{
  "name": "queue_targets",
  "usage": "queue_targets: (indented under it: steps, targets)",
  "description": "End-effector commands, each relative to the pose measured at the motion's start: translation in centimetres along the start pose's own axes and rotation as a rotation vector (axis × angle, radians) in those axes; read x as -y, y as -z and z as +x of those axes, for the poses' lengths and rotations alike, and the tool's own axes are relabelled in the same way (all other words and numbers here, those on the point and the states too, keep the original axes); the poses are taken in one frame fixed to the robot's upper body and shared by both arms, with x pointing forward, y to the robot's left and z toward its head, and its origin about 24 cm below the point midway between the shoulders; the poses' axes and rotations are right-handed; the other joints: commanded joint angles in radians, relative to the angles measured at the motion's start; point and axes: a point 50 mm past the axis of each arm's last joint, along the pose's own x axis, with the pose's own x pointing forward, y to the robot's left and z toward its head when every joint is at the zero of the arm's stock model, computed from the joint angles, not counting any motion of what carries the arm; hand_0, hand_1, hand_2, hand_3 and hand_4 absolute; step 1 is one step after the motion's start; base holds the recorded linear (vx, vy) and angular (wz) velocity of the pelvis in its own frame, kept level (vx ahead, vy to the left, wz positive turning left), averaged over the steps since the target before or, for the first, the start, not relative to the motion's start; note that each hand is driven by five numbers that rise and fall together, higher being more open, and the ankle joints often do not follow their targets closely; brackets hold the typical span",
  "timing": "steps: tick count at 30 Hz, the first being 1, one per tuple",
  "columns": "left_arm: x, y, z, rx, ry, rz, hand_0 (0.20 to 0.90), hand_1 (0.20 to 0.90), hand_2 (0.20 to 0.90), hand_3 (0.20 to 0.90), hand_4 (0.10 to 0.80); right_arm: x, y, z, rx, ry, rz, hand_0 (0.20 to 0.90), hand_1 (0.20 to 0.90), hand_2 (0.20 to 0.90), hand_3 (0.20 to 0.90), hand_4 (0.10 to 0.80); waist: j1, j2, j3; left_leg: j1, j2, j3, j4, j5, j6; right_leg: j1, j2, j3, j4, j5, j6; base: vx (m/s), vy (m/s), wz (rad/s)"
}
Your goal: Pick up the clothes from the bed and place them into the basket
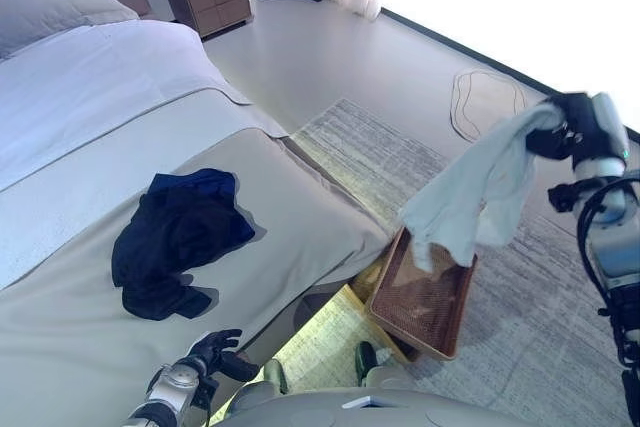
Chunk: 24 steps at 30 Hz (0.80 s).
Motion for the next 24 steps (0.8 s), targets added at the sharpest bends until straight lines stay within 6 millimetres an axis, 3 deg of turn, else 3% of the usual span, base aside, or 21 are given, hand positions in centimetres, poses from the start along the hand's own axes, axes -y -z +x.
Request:
queue_targets:
  steps: [1, 6, 13, 19, 20, 21, 22, 24]
  targets:
    - [-2.4, -2.6, 0.1, 0.08, -0.043, 0.094, 0.9, 0.9, 0.9, 0.9, 0.8, 4.3, -4.1, 2.1, 0.124, 0.206, -0.009, 0.3, 0.3, 0.3, 0.2, 0.1, 0.033, 0.021, 0.03, -0.06, -0.024, -0.068, 0.13, -0.159, 0.044, -0.094, 0.018, -0.033, 0.221, -0.152, -0.009, -0.303, -0.085, 0.01]
    - [-2.6, -7.8, 0.3, 0.244, -0.071, 0.069, 0.9, 0.9, 0.9, 0.9, 0.8, 2.8, -3.9, 3.3, 0.068, 0.207, -0.026, 0.3, 0.3, 0.3, 0.2, 0.1, 0.023, 0.068, 0.149, -0.156, -0.029, -0.086, 0.161, -0.135, 0.039, -0.186, 0.01, -0.038, 0.278, -0.165, -0.027, -0.266, -0.059, 0.04]
    - [-1.9, -11.3, 0.0, 0.392, -0.065, -0.015, 0.9, 0.9, 0.9, 0.9, 0.8, 2.6, -3.7, 4.3, 0.023, 0.22, -0.092, 0.3, 0.3, 0.3, 0.2, 0.1, 0.015, 0.145, 0.256, -0.266, -0.034, -0.094, 0.255, -0.129, 0.018, -0.288, -0.01, -0.046, 0.355, -0.189, -0.056, -0.129, -0.033, -0.01]
    - [-2.9, -13.2, -0.6, 0.496, -0.083, -0.11, 0.9, 0.9, 0.9, 0.9, 0.8, 3.4, -4.2, 5.4, -0.022, 0.268, -0.138, 0.3, 0.3, 0.3, 0.2, 0.1, 0.016, 0.198, 0.33, -0.396, -0.028, -0.092, 0.338, -0.115, -0.001, -0.425, -0.016, -0.051, 0.443, -0.21, -0.082, -0.11, -0.082, -0.04]
    - [-3.1, -13.4, -0.8, 0.508, -0.086, -0.123, 0.9, 0.9, 0.9, 0.9, 0.8, 3.4, -4.2, 5.5, -0.03, 0.275, -0.143, 0.719, 0.719, 0.719, 0.689, 0.589, 0.018, 0.203, 0.337, -0.404, -0.029, -0.101, 0.357, -0.137, -0.008, -0.436, -0.014, -0.042, 0.468, -0.241, -0.078, -0.022, -0.1, -0.05]
    - [-3.4, -13.6, -1.0, 0.528, -0.088, -0.136, 0.9, 0.9, 0.9, 0.9, 0.8, 3.7, -4.4, 5.7, -0.04, 0.29, -0.154, 0.846, 0.846, 0.846, 0.837, 0.737, 0.019, 0.21, 0.351, -0.425, -0.03, -0.1, 0.37, -0.135, -0.008, -0.461, -0.013, -0.04, 0.487, -0.246, -0.082, -0.032, -0.097, -0.03]
    - [-3.5, -13.9, -1.1, 0.546, -0.09, -0.143, 0.9, 0.9, 0.9, 0.9, 0.8, 3.8, -4.5, 5.9, -0.054, 0.299, -0.16, 0.9, 0.9, 0.9, 0.9, 0.8, 0.022, 0.216, 0.358, -0.449, -0.031, -0.097, 0.381, -0.133, -0.009, -0.487, -0.014, -0.04, 0.503, -0.25, -0.085, -0.11, -0.095, 0.03]
    - [-3.8, -14.6, -1.6, 0.589, -0.086, -0.157, 0.9, 0.9, 0.9, 0.9, 0.8, 4.4, -4.3, 6.4, -0.12, 0.326, -0.171, 0.9, 0.9, 0.9, 0.9, 0.8, 0.038, 0.238, 0.359, -0.52, -0.03, -0.091, 0.389, -0.117, -0.011, -0.567, -0.012, -0.043, 0.537, -0.259, -0.091, -0.117, -0.108, 0.05]
